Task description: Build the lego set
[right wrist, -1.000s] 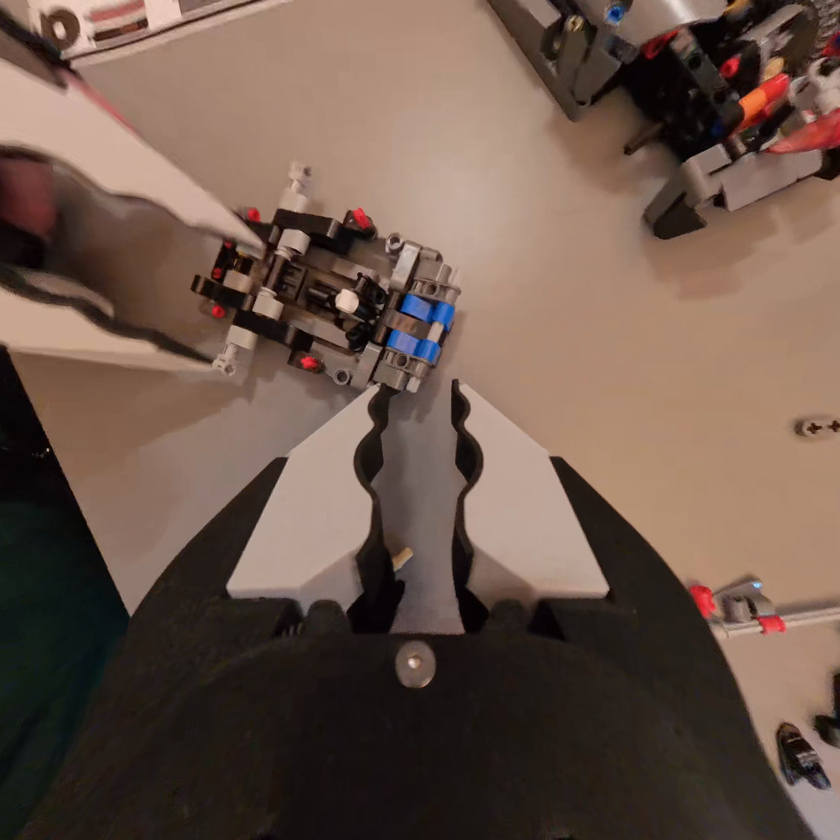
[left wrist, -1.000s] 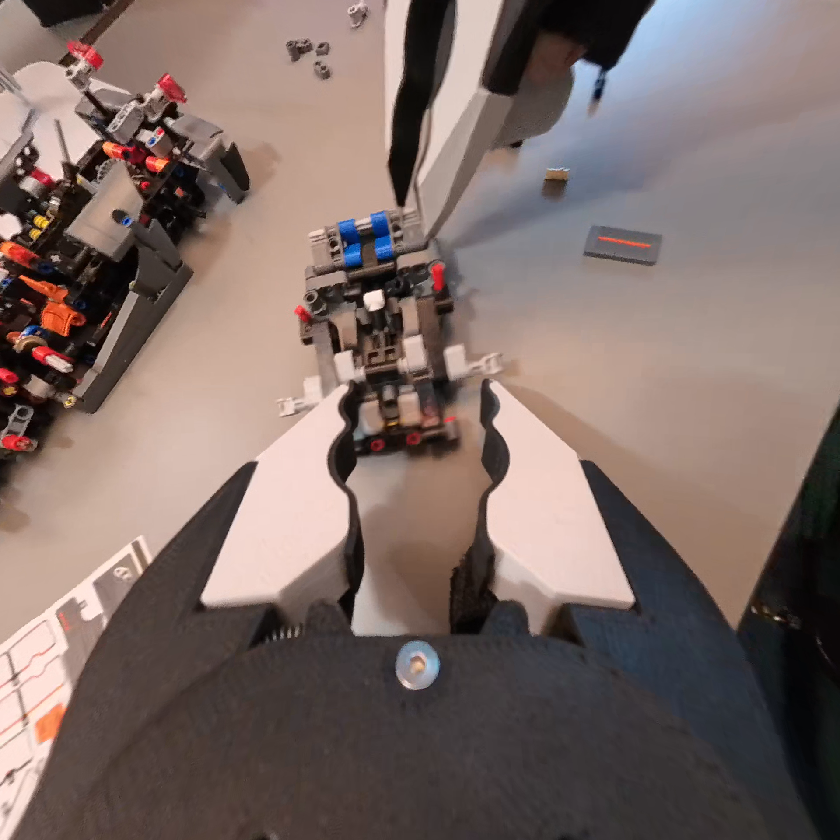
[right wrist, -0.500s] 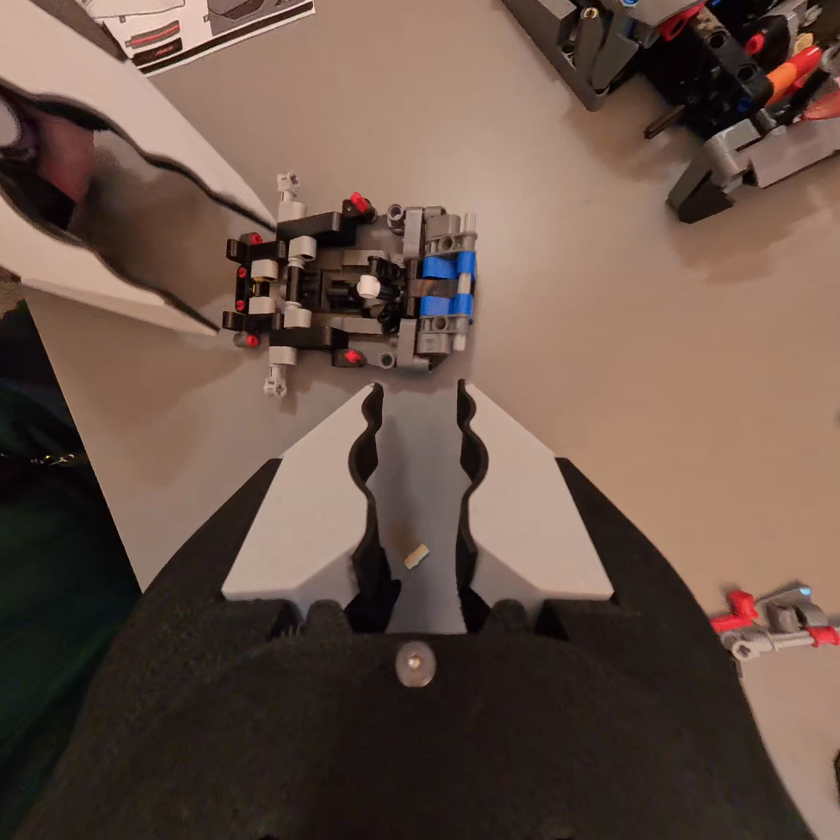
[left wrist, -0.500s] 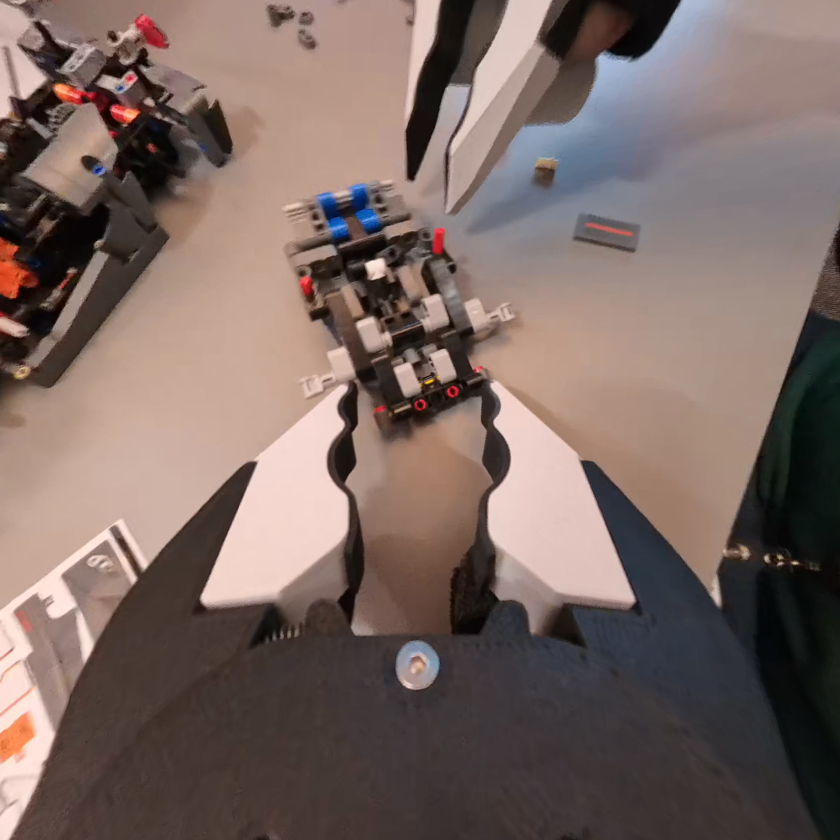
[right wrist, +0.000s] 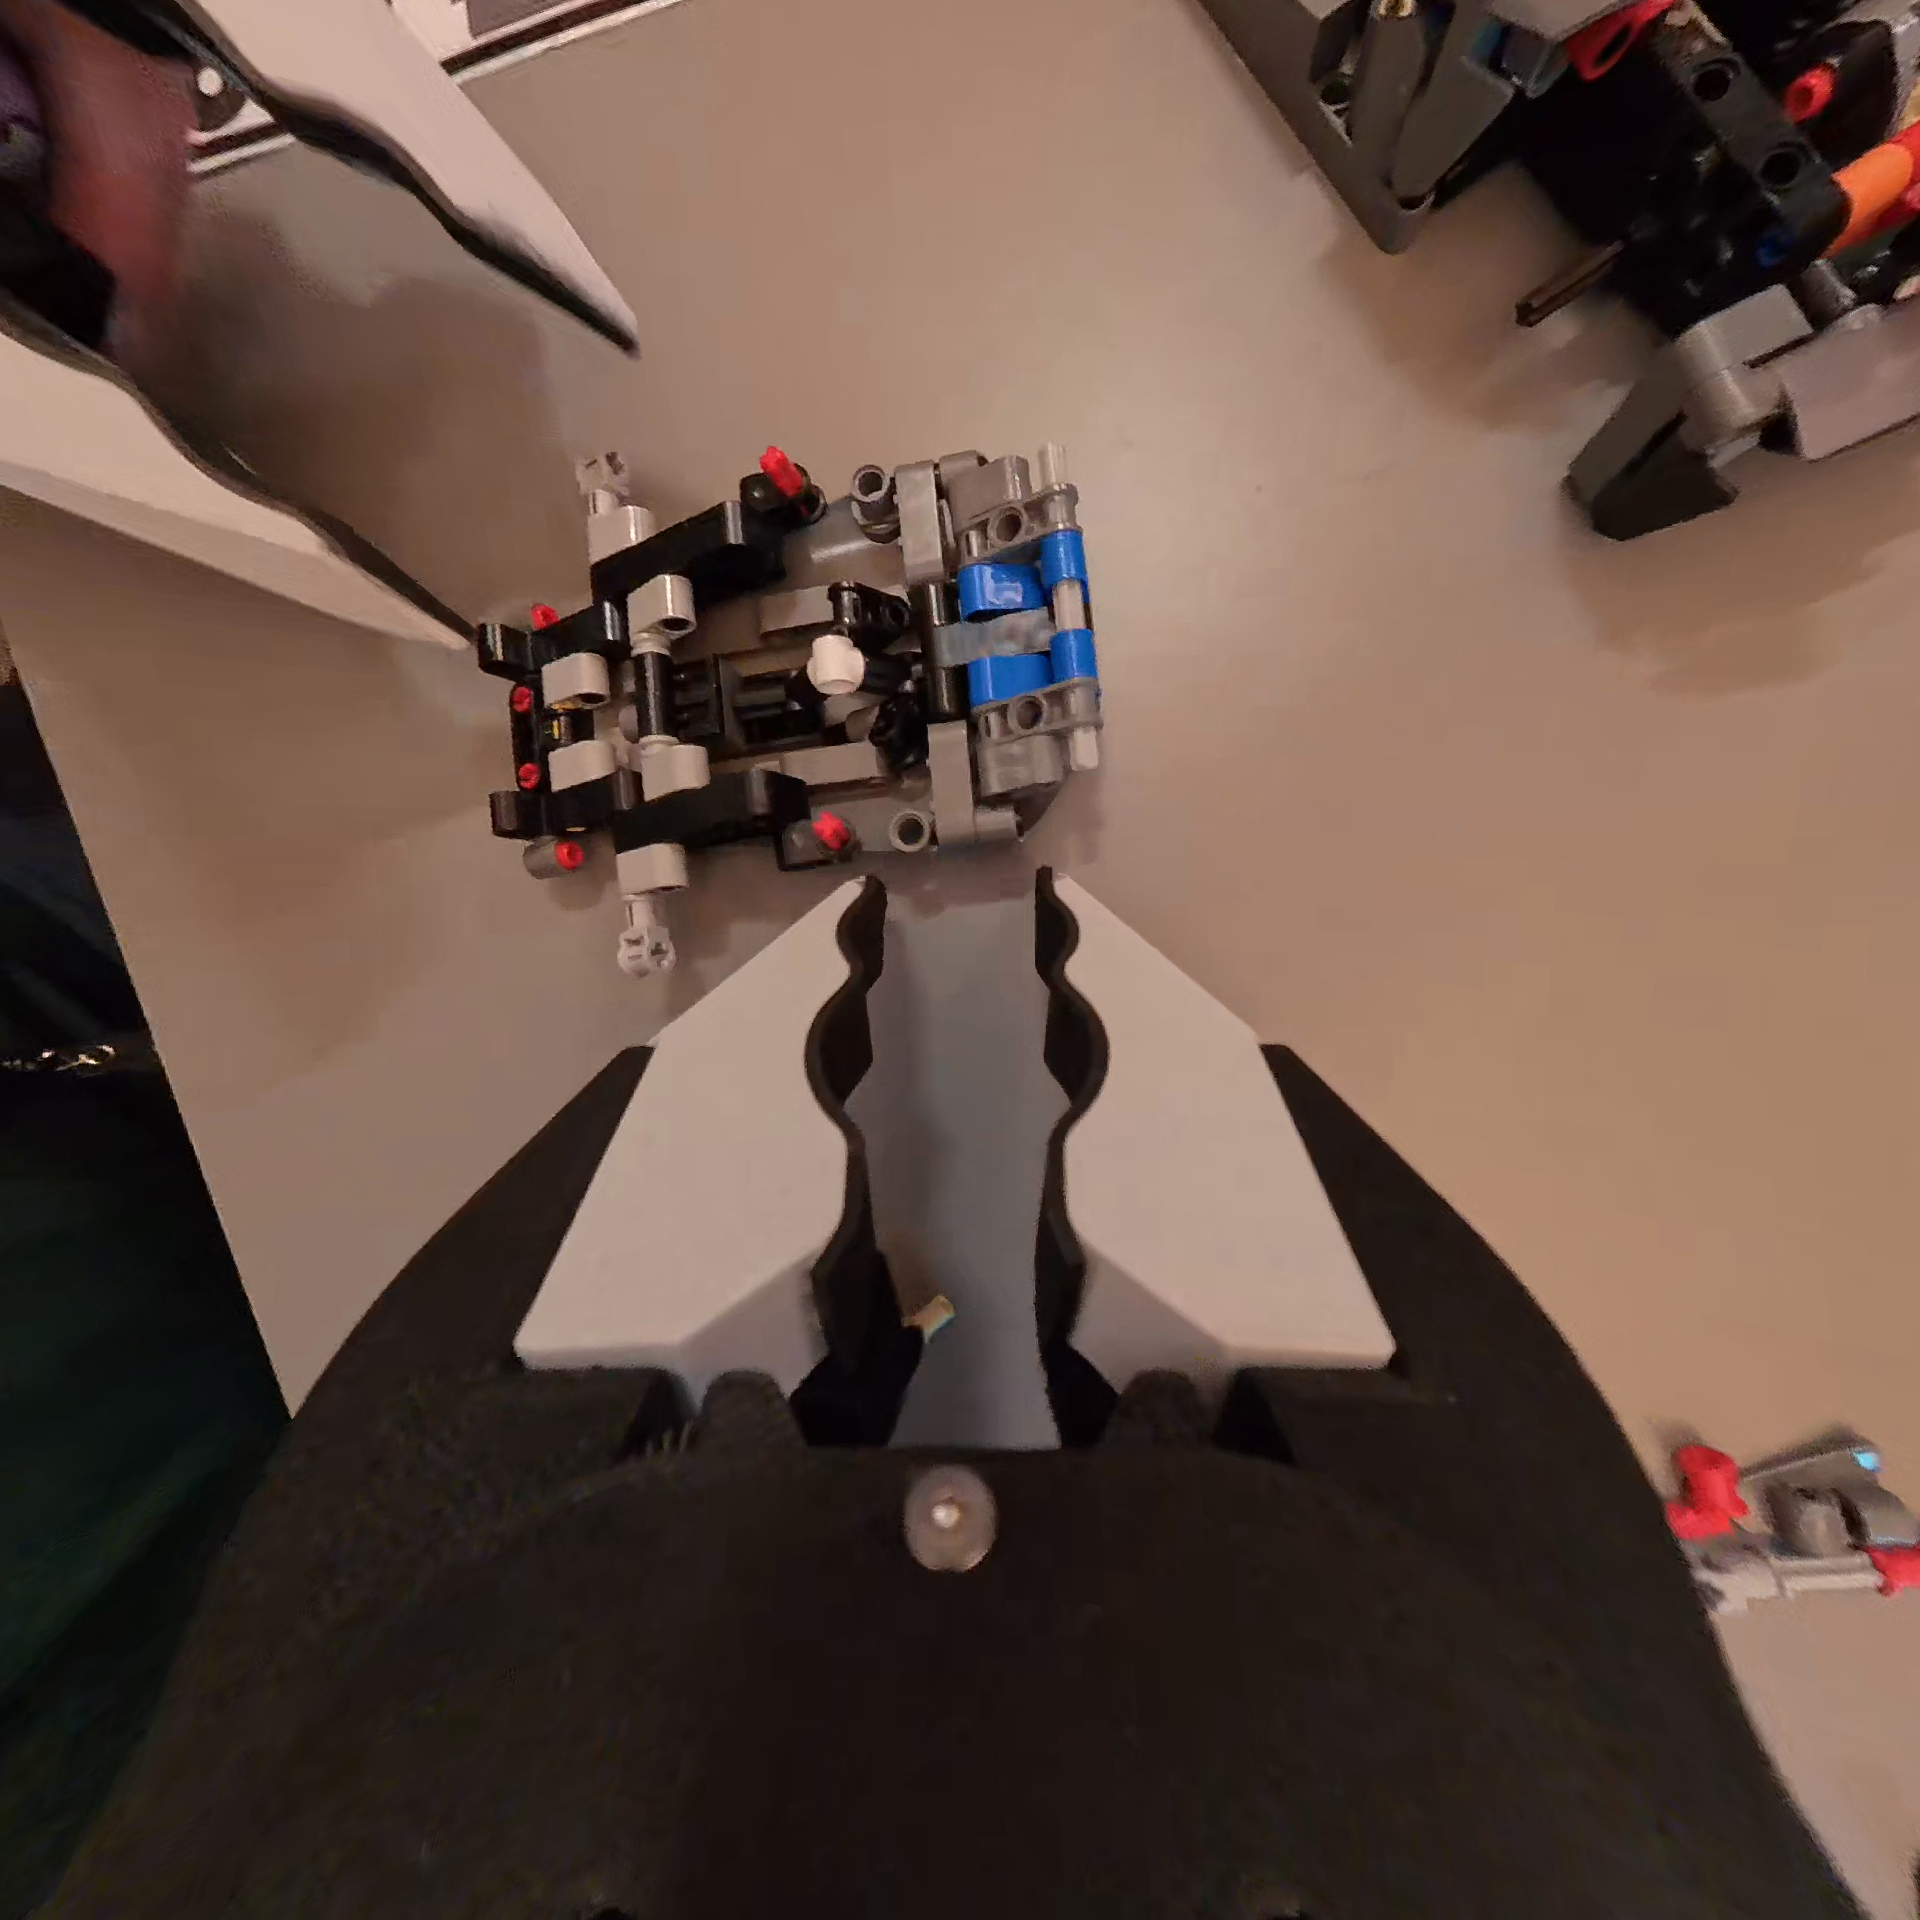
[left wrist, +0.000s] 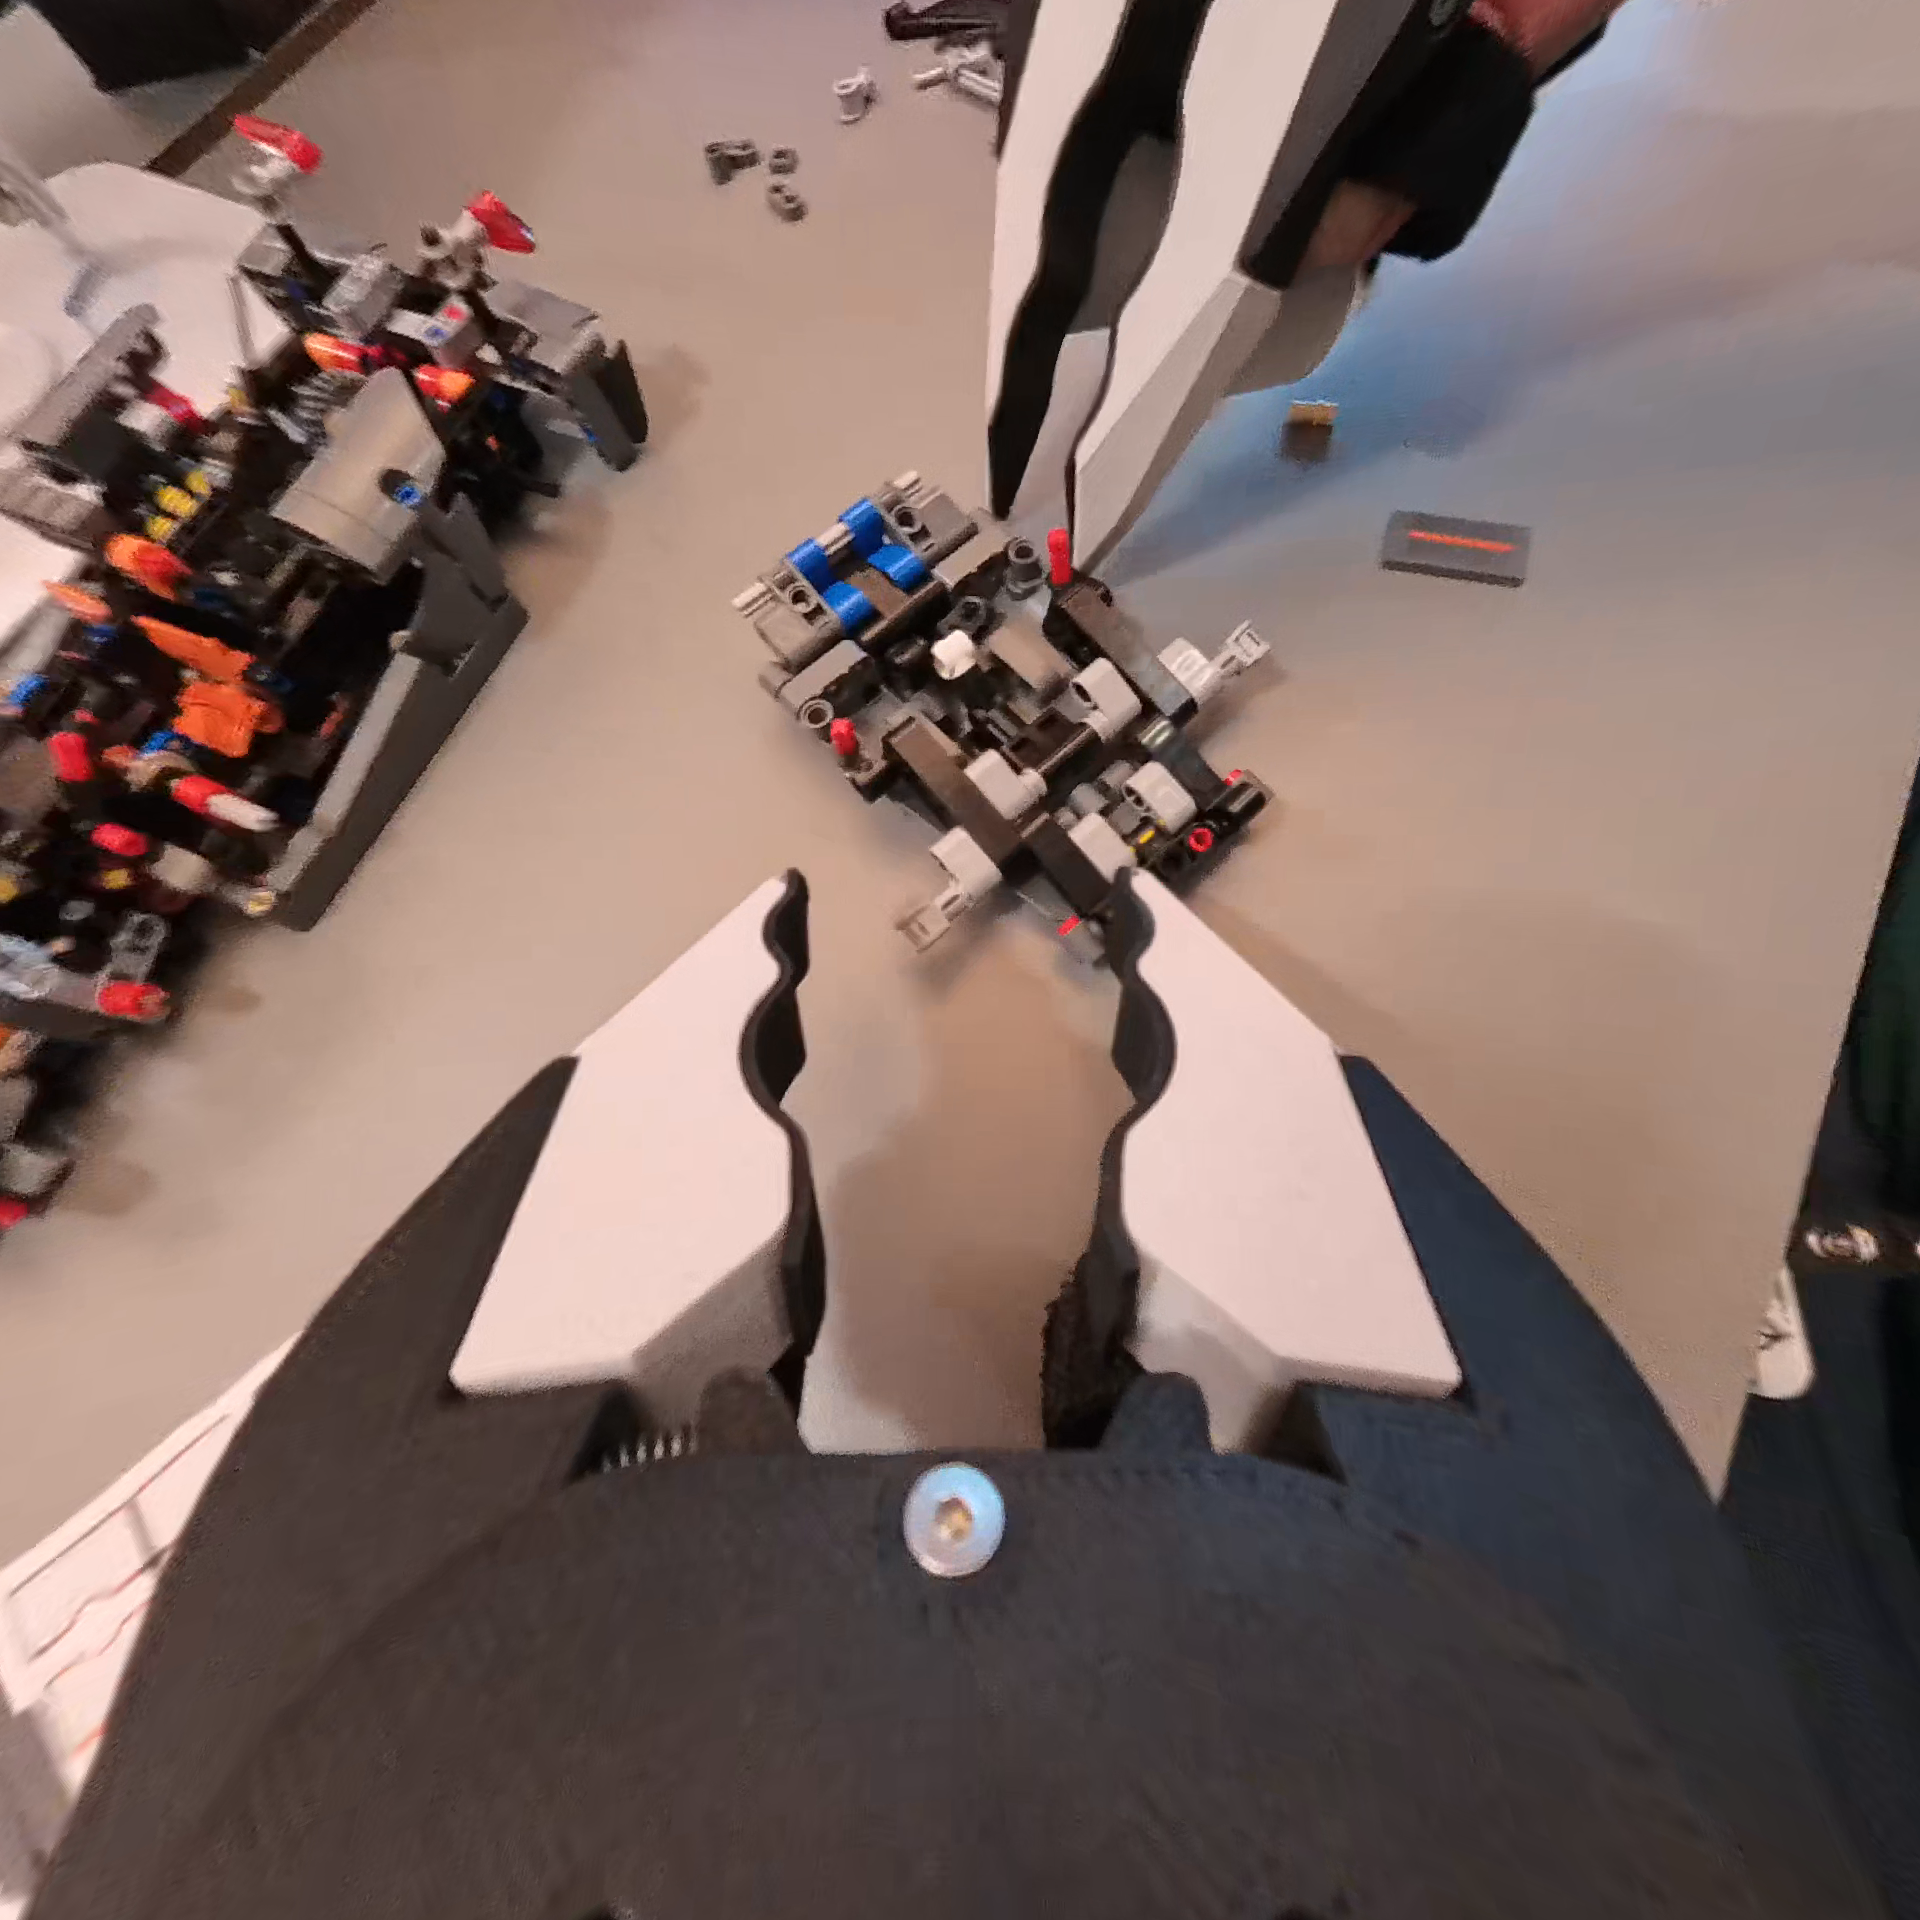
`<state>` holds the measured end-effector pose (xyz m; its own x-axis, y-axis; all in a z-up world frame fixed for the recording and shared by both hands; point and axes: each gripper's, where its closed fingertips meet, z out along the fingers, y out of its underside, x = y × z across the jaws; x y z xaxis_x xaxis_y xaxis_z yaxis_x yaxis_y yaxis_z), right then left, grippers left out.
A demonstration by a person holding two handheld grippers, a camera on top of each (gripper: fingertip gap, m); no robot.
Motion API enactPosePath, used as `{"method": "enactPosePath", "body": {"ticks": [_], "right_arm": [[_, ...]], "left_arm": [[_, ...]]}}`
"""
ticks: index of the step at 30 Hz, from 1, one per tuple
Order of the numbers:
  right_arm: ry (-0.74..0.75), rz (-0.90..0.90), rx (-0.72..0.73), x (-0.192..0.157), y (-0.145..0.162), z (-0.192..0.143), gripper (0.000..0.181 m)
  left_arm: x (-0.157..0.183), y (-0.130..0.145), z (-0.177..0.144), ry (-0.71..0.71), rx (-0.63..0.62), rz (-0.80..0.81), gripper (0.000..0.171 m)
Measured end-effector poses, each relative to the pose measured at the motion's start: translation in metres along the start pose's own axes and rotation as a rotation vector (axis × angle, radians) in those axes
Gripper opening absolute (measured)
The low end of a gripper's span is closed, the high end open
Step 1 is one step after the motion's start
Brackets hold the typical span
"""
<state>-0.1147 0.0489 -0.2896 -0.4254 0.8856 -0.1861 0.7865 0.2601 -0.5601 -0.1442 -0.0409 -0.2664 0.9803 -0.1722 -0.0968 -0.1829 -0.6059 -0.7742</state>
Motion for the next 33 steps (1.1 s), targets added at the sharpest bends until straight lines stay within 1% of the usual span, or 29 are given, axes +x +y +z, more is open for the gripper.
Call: {"method": "enactPosePath", "body": {"ticks": [2, 3, 5, 6, 10, 14, 19, 24, 33], "right_arm": [[-0.015, -0.002, 0.012, -0.003, -0.003, 0.002, 0.025], [-0.019, -0.005, 0.014, -0.003, -0.003, 0.003, 0.025], [-0.023, -0.006, 0.014, -0.003, -0.003, 0.003, 0.024], [-0.023, -0.006, 0.014, -0.003, -0.003, 0.003, 0.024], [-0.022, -0.010, 0.009, -0.001, -0.001, 0.004, 0.023], [-0.030, -0.053, 0.036, -0.006, -0.007, 0.003, 0.012], [-0.030, -0.066, 0.023, -0.005, -0.005, 0.006, 0.007], [-0.038, -0.063, 0.031, -0.005, -0.007, 0.007, 0.005], [-0.033, -0.087, 0.026, -0.005, -0.011, 0.010, 0.005]], "left_arm": [[0.008, 0.004, 0.008, 0.066, -0.036, -0.007, 0.055], [0.009, 0.005, 0.012, 0.063, -0.046, 0.008, 0.056], [0.019, 0.005, 0.016, 0.094, -0.046, 0.016, 0.050], [0.024, 0.002, 0.016, 0.111, -0.029, 0.016, 0.055], [0.019, 0.007, 0.014, 0.091, -0.030, -0.006, 0.051], [0.023, 0.008, 0.017, 0.114, -0.029, 0.024, 0.045], [0.022, 0.007, 0.018, 0.116, -0.038, 0.043, 0.045], [0.023, 0.007, 0.018, 0.124, -0.028, 0.026, 0.045], [0.022, 0.008, 0.016, 0.084, -0.028, 0.007, 0.045]]}}
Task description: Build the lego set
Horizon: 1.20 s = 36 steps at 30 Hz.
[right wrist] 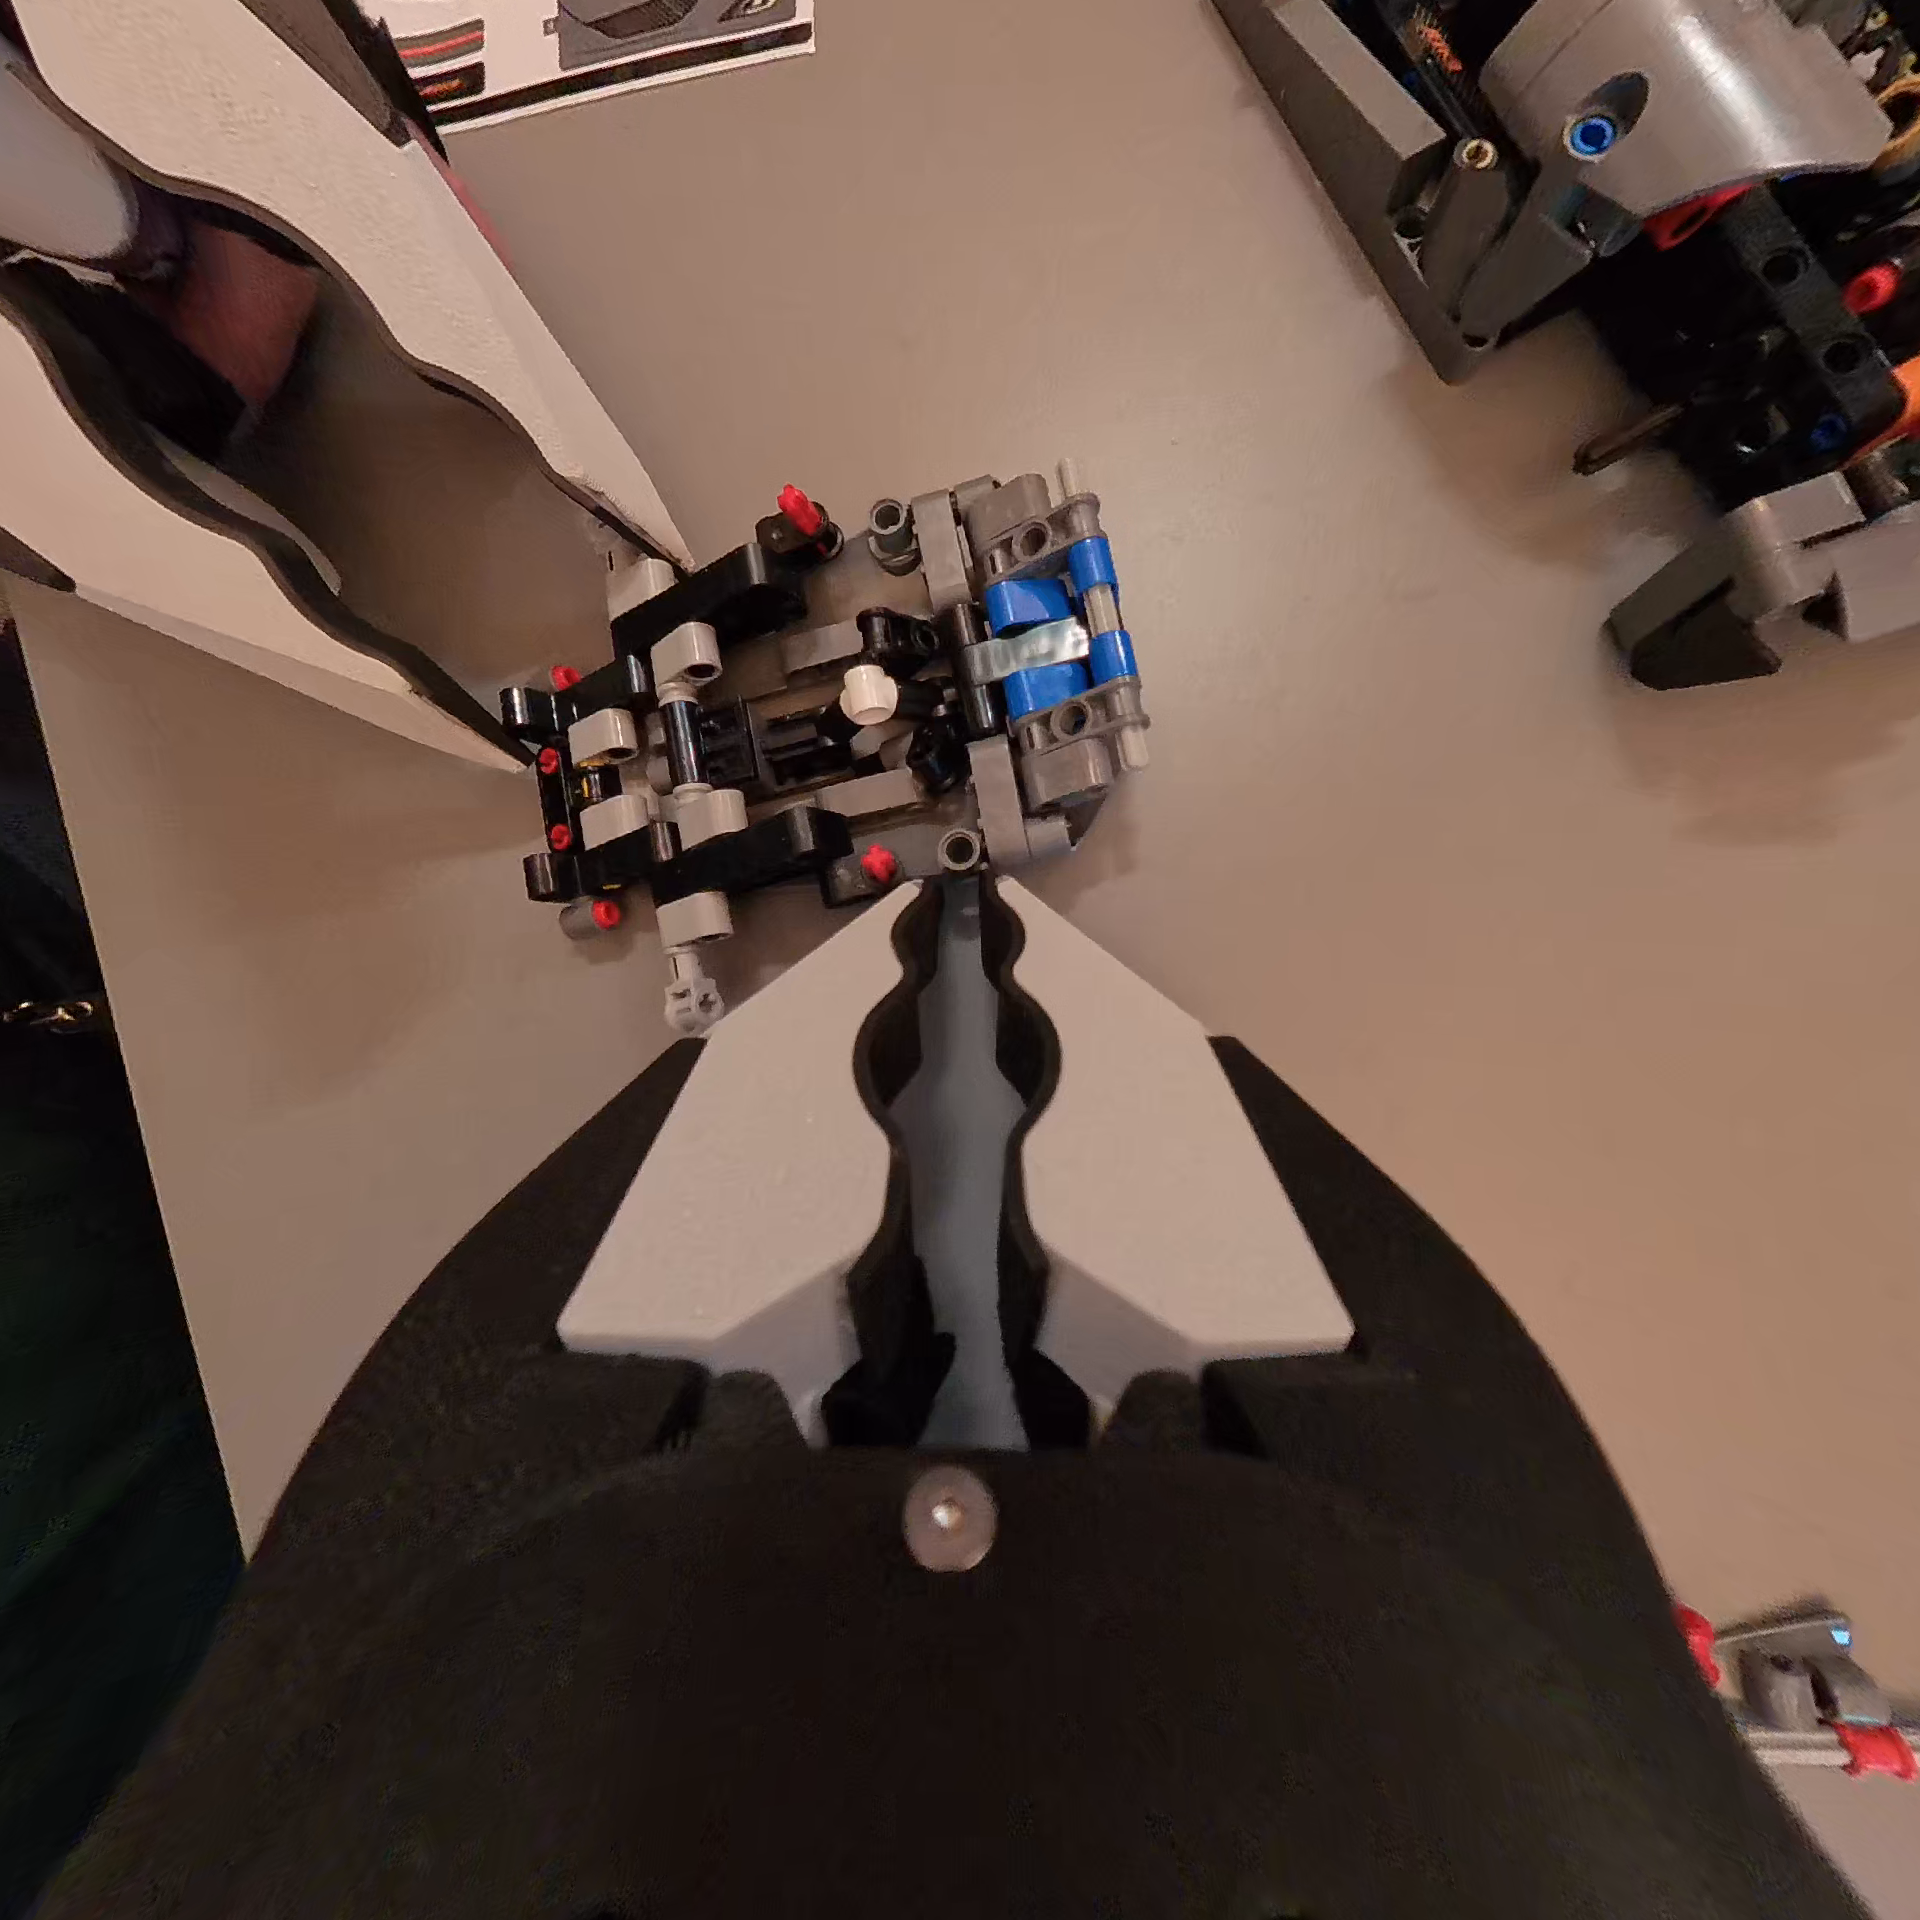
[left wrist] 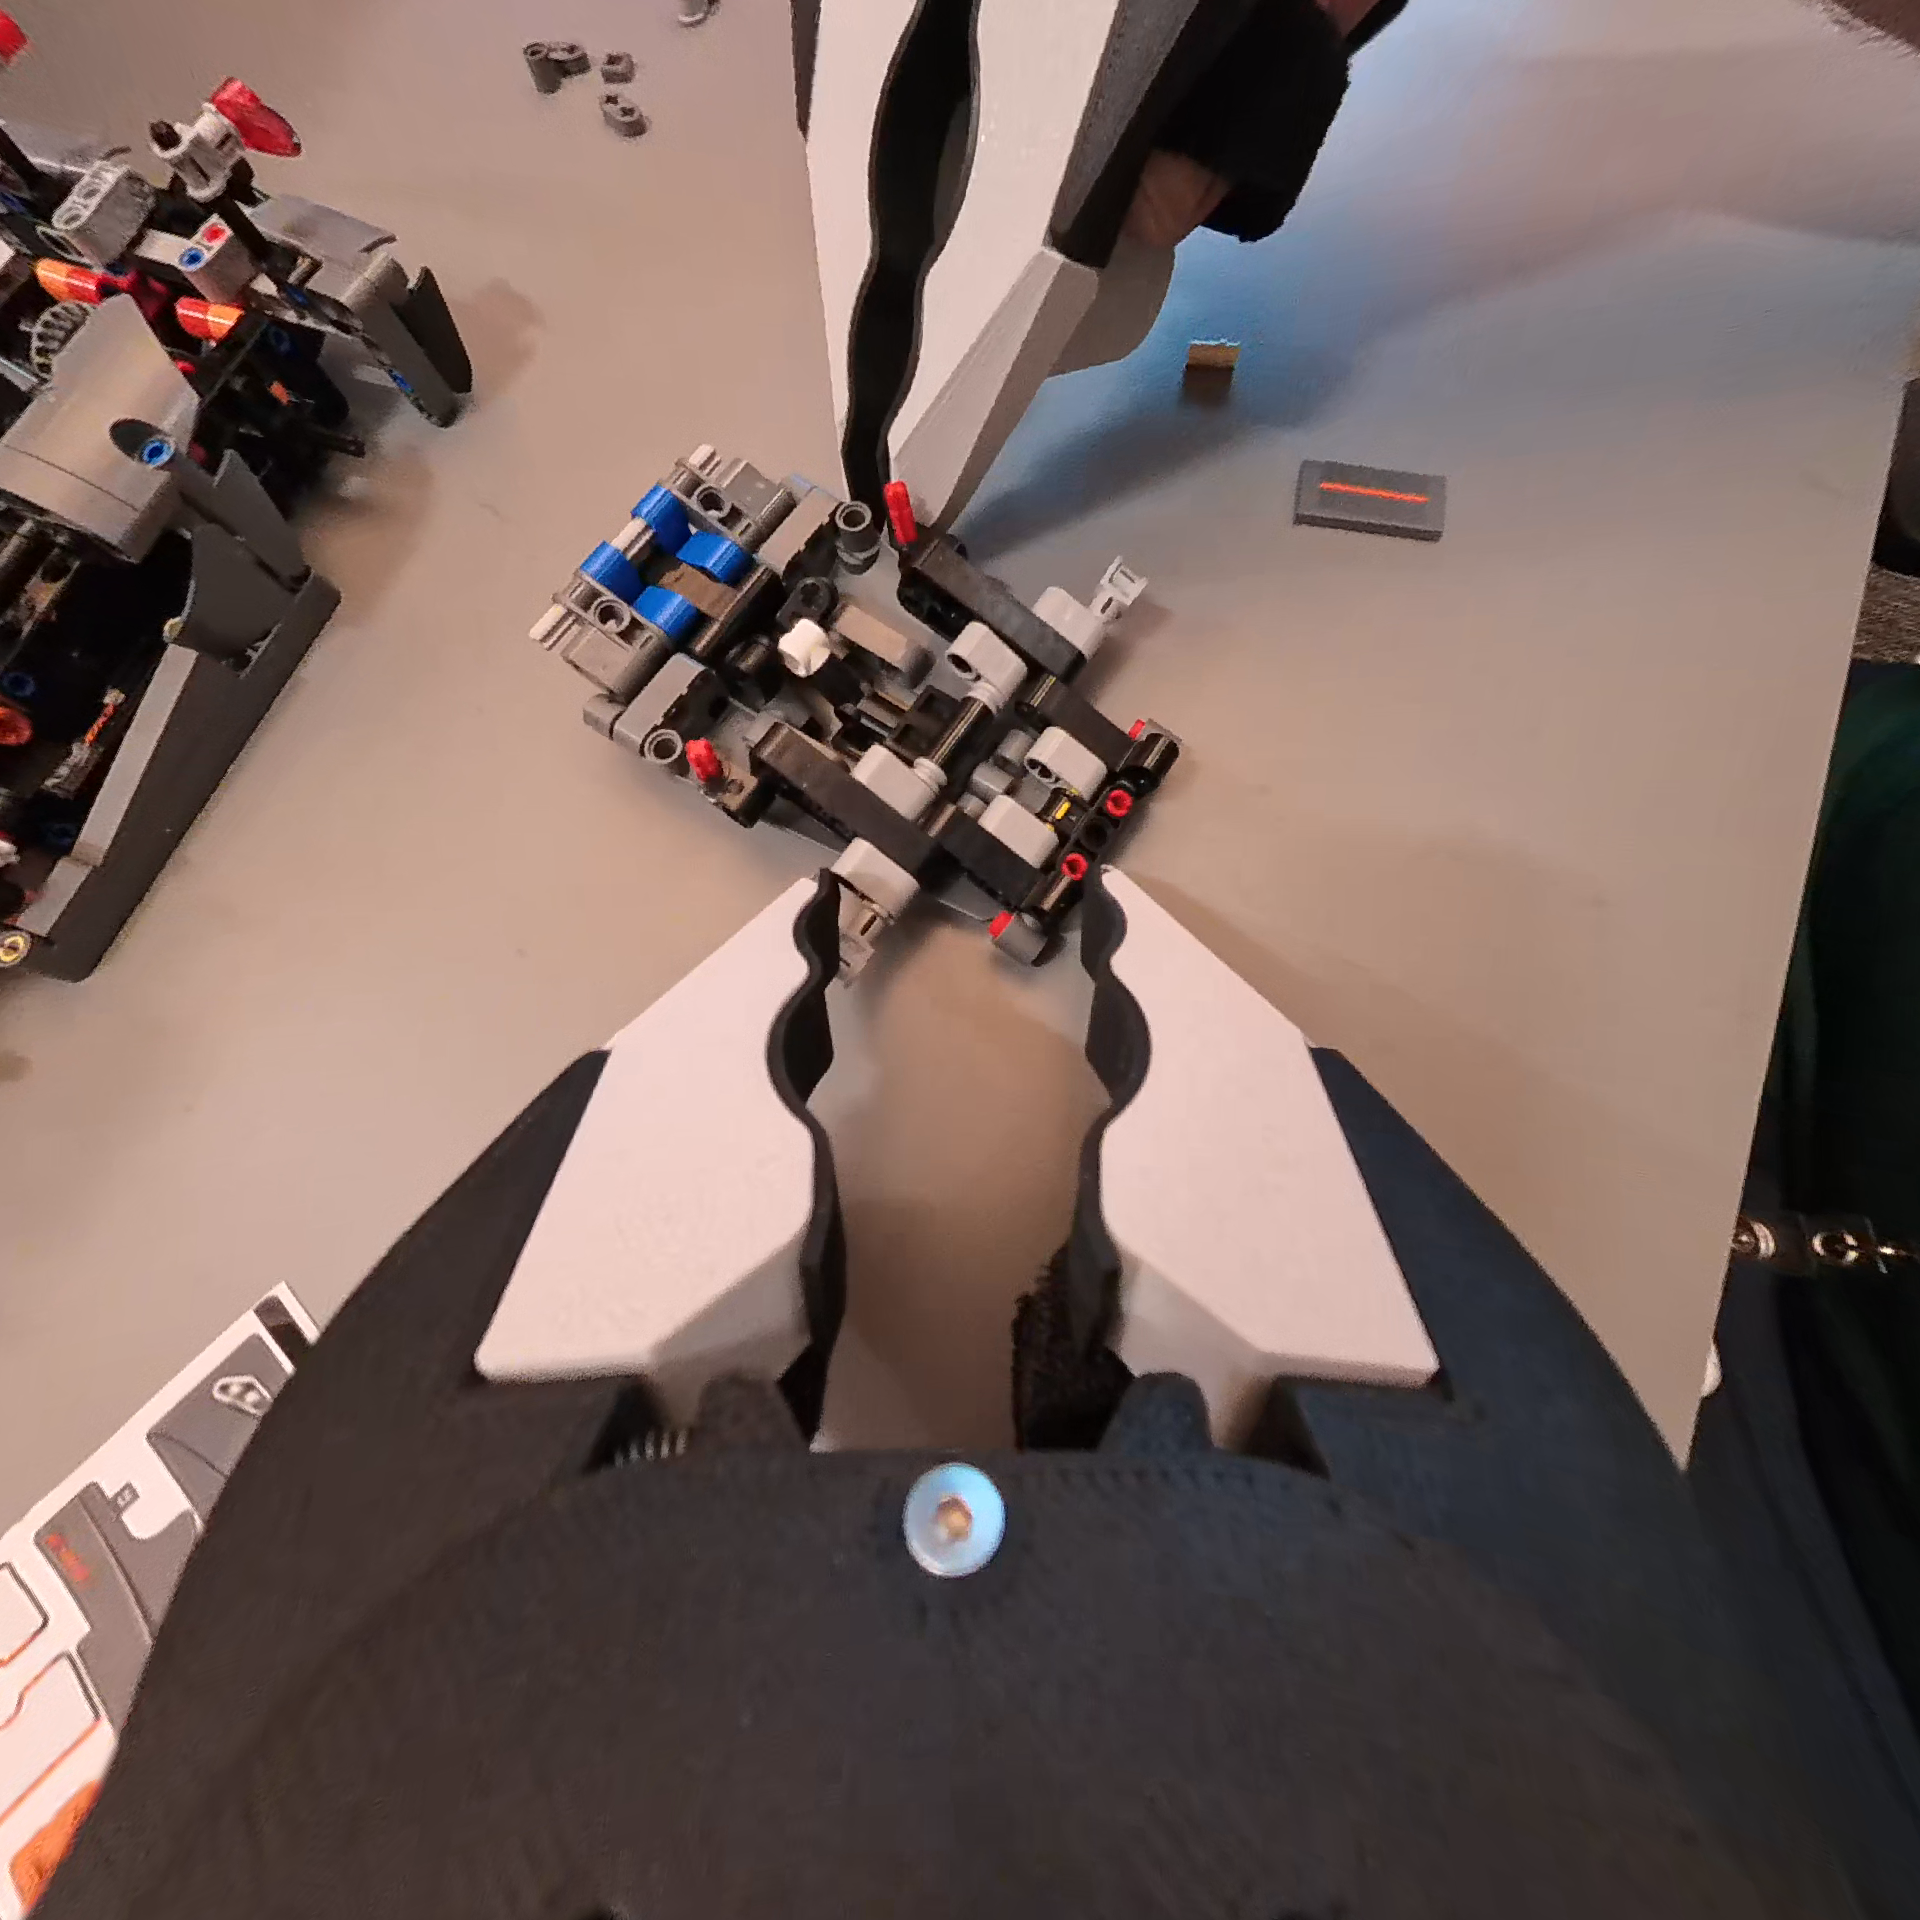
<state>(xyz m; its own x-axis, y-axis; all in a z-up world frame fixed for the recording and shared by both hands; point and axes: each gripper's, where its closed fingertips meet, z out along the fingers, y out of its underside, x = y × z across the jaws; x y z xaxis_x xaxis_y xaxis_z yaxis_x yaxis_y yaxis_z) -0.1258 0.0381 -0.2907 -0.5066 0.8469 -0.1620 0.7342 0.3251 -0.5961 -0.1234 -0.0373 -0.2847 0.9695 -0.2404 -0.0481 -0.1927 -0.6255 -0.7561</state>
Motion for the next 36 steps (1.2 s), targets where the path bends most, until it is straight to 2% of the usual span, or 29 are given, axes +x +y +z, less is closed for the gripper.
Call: {"method": "enactPosePath", "body": {"ticks": [8, 20, 36], "right_arm": [[0.011, -0.005, 0.021, -0.001, -0.005, -0.004, 0.012], [0.004, 0.023, 0.036, -0.012, 0.007, -0.025, 0.017], [-0.007, -0.044, 0.013, -0.027, 0.022, -0.026, 0.026]], "left_arm": [[0.006, -0.003, -0.010, 0.035, 0.045, -0.047, 0.050], [0.002, 0.010, -0.005, 0.021, -0.023, -0.006, 0.042], [-0.003, 0.015, -0.009, -0.017, -0.039, -0.006, 0.045]]}}
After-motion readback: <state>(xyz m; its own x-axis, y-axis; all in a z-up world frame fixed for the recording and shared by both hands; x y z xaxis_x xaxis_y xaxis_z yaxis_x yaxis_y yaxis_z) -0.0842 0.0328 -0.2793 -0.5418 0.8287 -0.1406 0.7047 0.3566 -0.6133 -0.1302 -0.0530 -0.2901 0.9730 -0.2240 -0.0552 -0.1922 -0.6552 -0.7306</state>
